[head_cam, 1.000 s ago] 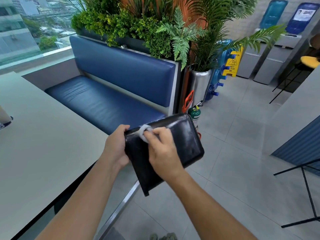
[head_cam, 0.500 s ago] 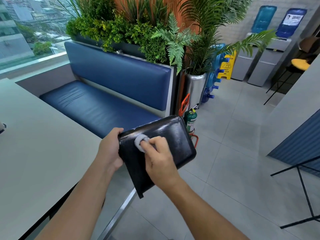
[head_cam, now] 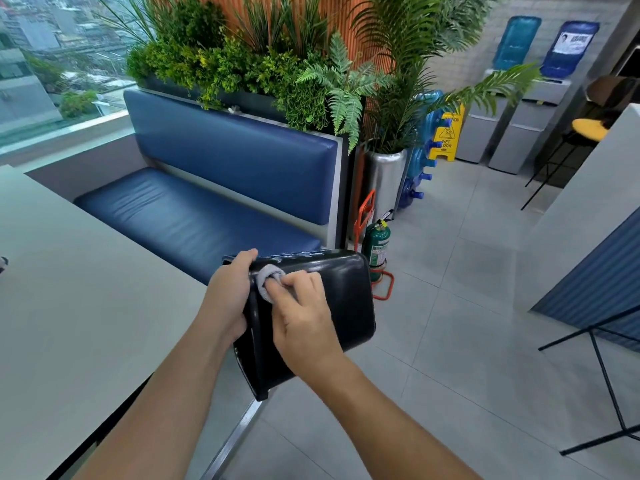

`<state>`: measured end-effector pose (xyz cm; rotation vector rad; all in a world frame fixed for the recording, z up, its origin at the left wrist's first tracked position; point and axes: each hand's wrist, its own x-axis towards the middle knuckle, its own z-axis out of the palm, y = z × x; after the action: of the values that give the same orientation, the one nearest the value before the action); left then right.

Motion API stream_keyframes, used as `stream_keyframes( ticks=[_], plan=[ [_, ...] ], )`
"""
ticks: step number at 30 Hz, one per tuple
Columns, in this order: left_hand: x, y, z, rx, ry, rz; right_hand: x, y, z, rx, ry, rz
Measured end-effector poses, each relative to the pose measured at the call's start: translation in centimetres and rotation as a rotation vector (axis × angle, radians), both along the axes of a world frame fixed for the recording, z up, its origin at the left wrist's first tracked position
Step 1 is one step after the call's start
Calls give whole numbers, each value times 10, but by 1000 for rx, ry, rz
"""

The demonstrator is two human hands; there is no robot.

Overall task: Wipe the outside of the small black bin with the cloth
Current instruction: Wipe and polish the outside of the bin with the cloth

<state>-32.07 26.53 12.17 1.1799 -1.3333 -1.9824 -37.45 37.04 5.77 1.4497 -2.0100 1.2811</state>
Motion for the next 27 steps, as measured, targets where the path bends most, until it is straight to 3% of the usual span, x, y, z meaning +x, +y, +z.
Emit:
stream_keyframes(
  ticks=[8, 17, 27],
  plan=[
    [13, -8, 4, -42, -43, -24, 2, 17, 26, 337, 134, 220],
    [22, -16, 10, -71, -29, 18, -21, 15, 23, 345, 258, 132],
    [31, -19, 10, -12, 45, 75, -90, 42, 17, 327, 170, -78]
  ],
)
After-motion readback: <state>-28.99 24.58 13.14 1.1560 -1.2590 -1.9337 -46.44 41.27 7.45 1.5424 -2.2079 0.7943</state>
